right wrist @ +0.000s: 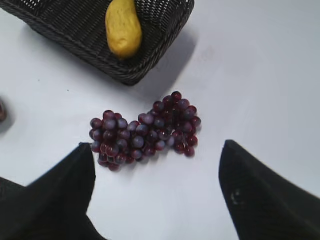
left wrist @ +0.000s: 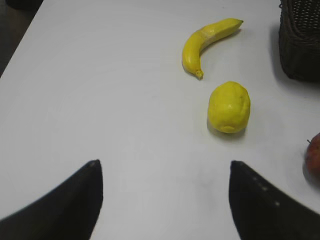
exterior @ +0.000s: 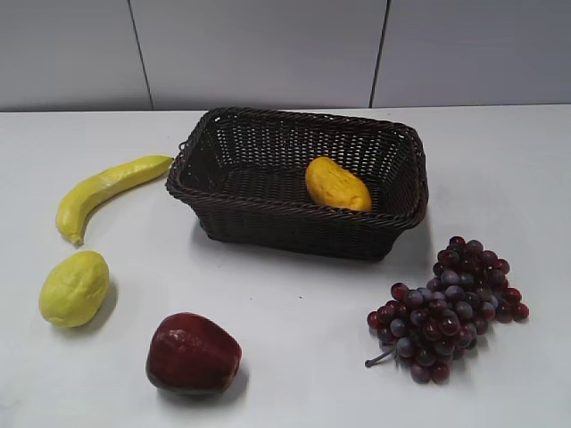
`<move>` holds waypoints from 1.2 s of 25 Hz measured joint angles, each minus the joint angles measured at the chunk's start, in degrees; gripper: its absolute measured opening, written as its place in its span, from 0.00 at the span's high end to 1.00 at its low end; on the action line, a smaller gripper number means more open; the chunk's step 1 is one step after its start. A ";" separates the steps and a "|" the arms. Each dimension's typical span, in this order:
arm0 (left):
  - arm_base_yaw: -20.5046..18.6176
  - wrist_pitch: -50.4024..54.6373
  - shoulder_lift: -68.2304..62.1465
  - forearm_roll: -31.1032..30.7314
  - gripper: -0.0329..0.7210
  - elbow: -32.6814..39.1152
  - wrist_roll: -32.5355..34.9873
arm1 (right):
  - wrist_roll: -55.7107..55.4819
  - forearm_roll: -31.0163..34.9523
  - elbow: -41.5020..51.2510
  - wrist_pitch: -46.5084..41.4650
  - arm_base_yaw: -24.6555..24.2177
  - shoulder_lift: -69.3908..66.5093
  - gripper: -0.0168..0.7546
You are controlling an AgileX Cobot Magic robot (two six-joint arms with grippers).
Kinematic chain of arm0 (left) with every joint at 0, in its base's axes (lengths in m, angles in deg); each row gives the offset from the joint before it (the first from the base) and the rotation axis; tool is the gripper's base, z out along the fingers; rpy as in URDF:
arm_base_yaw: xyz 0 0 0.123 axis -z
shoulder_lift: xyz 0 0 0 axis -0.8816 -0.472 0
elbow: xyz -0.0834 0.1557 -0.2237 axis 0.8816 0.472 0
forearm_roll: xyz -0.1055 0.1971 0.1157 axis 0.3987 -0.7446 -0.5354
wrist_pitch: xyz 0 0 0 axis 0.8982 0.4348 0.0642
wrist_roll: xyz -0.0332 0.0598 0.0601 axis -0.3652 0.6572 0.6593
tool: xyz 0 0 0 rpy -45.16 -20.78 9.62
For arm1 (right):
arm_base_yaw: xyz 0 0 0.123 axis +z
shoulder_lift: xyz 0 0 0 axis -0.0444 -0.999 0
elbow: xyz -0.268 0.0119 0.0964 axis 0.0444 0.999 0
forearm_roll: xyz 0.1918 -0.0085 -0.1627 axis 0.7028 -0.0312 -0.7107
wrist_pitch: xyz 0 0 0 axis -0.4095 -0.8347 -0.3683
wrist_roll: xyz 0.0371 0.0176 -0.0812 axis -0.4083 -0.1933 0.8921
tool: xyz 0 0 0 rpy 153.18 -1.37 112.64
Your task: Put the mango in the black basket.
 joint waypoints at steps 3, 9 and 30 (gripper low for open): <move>0.00 0.00 0.00 0.00 0.17 0.00 0.00 | -0.04 0.00 9.35 2.09 0.00 10.02 0.21; 0.00 0.00 0.00 0.00 0.17 0.00 0.00 | -0.06 -0.06 20.93 2.32 0.00 25.50 0.21; 0.00 0.00 0.00 0.00 0.17 0.00 0.00 | -0.13 -0.23 26.32 -1.42 0.00 31.31 0.21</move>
